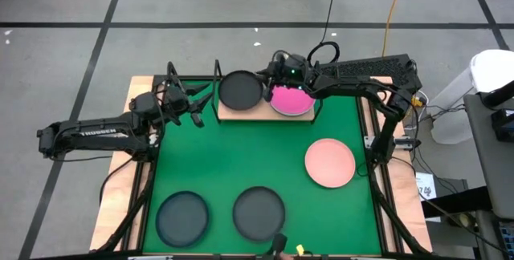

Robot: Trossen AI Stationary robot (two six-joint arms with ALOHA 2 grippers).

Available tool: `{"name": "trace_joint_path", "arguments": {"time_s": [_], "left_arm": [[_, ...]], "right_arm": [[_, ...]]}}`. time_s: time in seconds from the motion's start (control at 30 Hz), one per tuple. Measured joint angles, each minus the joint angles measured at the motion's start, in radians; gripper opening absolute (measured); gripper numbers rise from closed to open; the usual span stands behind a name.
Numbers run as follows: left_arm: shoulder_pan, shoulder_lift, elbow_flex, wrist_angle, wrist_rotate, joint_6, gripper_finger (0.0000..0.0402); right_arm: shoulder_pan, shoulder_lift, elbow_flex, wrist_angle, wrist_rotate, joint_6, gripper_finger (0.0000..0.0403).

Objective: Place and stack plates onto a shelf
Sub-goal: Put the right black plate on the shelf

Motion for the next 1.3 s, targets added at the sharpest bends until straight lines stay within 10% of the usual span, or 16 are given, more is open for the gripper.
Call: {"name": "trace_joint_path", "arguments": {"time_s": [1.3], "left_arm": [[-0.008,0.0,0.0,-0.006,0.0,-0.003,0.0157]], "right_arm": [[0.145,0.187,0.17,-0.508,0.084,-0.25,0.005]]}}
